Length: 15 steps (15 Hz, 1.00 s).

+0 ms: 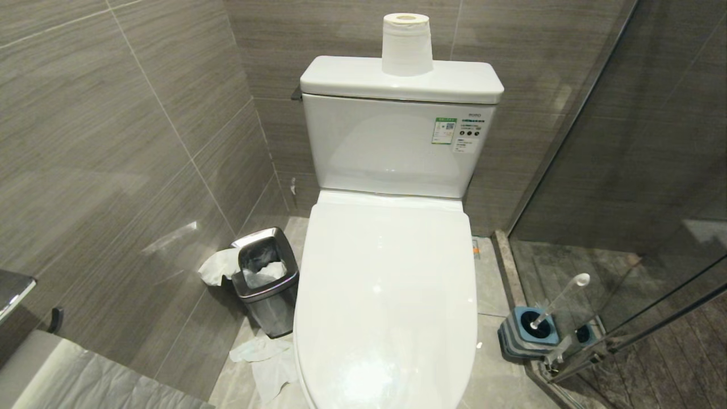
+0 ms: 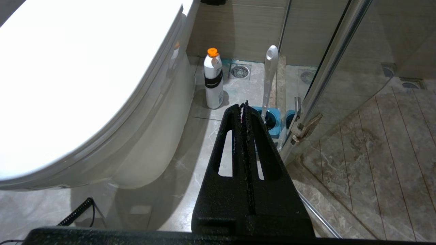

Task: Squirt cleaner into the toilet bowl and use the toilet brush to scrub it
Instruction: Use the left hand to lift the toilet lid slightly

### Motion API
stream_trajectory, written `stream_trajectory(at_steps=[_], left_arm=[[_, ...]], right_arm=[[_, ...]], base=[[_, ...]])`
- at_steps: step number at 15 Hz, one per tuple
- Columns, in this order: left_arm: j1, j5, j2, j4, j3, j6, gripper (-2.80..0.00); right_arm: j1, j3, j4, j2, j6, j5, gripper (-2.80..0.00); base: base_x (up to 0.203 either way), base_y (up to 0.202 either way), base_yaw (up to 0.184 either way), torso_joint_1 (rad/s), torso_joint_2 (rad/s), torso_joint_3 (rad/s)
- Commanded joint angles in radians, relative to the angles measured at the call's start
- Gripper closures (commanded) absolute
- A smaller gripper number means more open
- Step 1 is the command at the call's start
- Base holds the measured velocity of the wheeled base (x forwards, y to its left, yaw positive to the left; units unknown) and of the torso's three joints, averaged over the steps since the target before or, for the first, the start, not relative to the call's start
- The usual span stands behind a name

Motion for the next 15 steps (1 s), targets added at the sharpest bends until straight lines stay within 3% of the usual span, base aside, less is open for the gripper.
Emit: stream_trajectory(at_steps=[1,15], left_arm=[[0.000,0.000,0.001,0.000,0.003,0.000,0.00],[0.000,0.000,0.002,0.000,0.003,0.000,0.00]], right_arm=[[0.000,0.000,0.000,0.000,0.001,0.000,0.00],[0.000,0.000,0.000,0.000,0.000,0.000,0.00]], base=[[0.000,0.000,0.000,0.000,0.00,0.000],[0.000,0.000,0.000,0.000,0.00,0.000]])
